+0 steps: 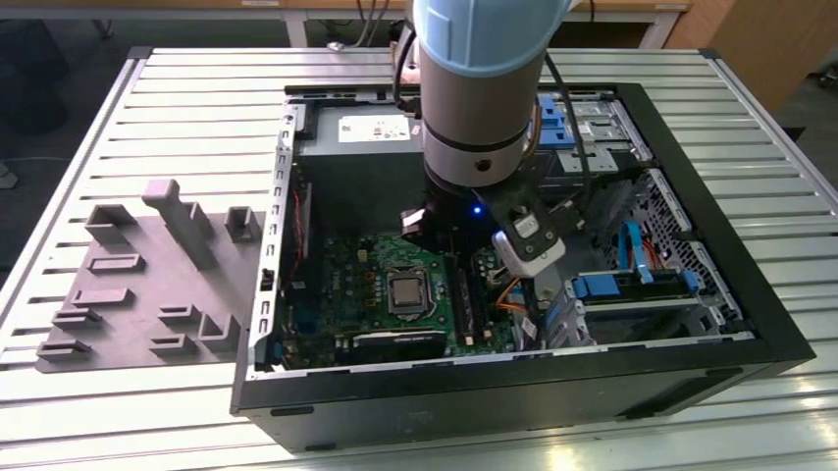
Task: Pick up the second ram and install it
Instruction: 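Insert the second ram into the second slot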
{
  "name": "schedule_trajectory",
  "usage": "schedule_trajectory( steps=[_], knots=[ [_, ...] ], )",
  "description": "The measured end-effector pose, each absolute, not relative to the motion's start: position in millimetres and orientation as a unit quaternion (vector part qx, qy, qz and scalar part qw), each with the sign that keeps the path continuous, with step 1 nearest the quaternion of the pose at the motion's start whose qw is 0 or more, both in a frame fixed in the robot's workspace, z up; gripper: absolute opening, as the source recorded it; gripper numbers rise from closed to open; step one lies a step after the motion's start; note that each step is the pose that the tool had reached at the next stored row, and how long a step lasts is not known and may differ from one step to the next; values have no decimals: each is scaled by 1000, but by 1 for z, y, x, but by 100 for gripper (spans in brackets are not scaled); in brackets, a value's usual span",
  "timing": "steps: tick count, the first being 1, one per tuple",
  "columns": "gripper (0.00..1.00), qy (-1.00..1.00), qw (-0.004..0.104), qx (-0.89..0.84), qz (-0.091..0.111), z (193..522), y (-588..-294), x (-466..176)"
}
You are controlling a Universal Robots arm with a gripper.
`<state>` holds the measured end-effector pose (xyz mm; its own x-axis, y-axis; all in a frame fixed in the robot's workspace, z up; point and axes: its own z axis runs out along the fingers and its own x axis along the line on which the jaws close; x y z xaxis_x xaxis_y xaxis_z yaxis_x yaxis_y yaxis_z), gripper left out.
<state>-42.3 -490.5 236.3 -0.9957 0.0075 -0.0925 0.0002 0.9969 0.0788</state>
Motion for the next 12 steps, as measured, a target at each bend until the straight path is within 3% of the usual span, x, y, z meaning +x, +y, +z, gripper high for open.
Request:
schedule_trajectory(
  steps=[12],
  knots=[
    [11, 998, 46, 2, 39, 234, -490, -42]
  ],
)
